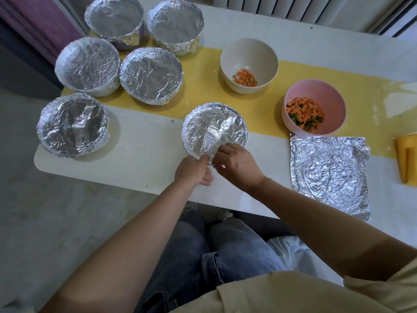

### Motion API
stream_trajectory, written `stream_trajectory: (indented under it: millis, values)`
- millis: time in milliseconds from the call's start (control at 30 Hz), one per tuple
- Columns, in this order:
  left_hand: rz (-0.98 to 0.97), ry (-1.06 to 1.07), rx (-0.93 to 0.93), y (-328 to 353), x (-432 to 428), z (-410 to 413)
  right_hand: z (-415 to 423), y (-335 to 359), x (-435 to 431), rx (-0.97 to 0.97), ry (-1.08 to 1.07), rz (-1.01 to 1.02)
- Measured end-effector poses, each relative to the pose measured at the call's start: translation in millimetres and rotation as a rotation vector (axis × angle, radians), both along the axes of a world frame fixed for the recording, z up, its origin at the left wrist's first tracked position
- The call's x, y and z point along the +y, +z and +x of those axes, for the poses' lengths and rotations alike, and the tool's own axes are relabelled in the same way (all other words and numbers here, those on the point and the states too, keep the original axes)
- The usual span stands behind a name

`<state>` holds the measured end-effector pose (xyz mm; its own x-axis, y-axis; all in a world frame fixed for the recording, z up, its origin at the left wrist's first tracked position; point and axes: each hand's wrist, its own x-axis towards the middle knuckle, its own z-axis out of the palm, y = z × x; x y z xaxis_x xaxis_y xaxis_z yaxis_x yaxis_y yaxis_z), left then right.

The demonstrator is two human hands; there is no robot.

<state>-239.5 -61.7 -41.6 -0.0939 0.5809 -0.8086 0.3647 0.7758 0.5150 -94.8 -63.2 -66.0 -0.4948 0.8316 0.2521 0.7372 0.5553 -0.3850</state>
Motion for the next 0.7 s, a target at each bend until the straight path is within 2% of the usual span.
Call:
stream_trajectory:
  millis: [100,433,600,700]
  values:
    - [0.07,0.097,-0.047,-7,2,2,-6,-1,0,0.014,-0.018,-0.019]
    - [0.025,0.107,-0.096,4,1,2,-8,-3,1,0.034,-0.045,-0.011]
    - [0.021,0.019,-0.129,10,8,-6,7,2,2,0.026,0.087,-0.074]
    - [0.011,-0.06,-0.088,12,16,-18,20,5,4,-0.02,0.094,-0.06]
